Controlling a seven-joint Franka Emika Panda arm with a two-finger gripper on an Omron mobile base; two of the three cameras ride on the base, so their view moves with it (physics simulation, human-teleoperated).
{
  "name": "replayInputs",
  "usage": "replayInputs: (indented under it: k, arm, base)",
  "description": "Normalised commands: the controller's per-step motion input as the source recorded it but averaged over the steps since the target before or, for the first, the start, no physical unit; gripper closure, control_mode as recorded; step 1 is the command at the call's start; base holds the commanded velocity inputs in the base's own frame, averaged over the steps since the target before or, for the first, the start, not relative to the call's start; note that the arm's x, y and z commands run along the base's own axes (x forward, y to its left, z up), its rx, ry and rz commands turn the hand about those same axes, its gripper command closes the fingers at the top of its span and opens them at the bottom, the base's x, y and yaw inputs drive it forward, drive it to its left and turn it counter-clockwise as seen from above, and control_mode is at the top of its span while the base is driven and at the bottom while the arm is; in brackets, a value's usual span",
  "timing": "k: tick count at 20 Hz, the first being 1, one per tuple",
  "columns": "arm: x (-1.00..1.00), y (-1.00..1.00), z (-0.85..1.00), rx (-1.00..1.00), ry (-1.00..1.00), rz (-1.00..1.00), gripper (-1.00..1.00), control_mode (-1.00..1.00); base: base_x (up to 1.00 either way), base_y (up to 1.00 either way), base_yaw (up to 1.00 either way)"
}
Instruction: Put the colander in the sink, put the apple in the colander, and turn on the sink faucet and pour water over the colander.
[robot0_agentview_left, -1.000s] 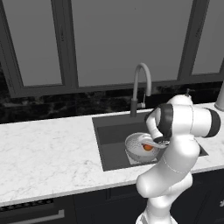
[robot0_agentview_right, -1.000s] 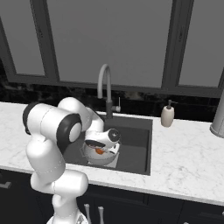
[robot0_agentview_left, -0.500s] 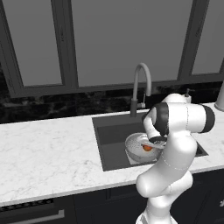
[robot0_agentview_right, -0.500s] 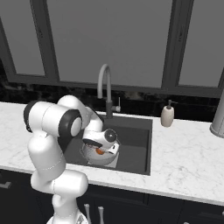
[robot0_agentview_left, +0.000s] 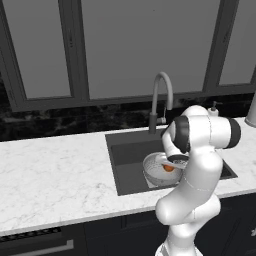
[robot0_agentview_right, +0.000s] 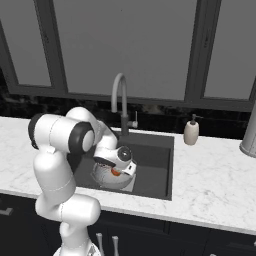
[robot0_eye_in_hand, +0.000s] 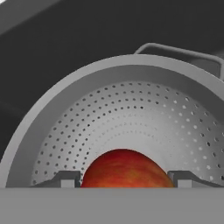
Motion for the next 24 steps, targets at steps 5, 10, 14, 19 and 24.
replayInputs:
  k: [5,10,14,19,24]
  arm:
    - [-0.01,0.14,-0.02,-0.02,0.0,-0.04,-1.0,-1.0]
    - [-0.17,0.01,0.05,0.0,0.0,-0.01,-1.0,-1.0]
    - [-0.26,0.0,0.12,0.0,0.0,0.0,-1.0,-1.0]
    - [-0.25,-0.02,0.26,0.0,0.0,0.0,-1.0,-1.0]
    - [-0.34,-0.09,0.57,0.0,0.0,0.0,-1.0,-1.0]
  base:
    - [0.0,0.0,0.0]
    - [0.0,0.0,0.0]
    - [0.0,0.0,0.0]
    - [0.0,0.0,0.0]
    - [0.0,0.0,0.0]
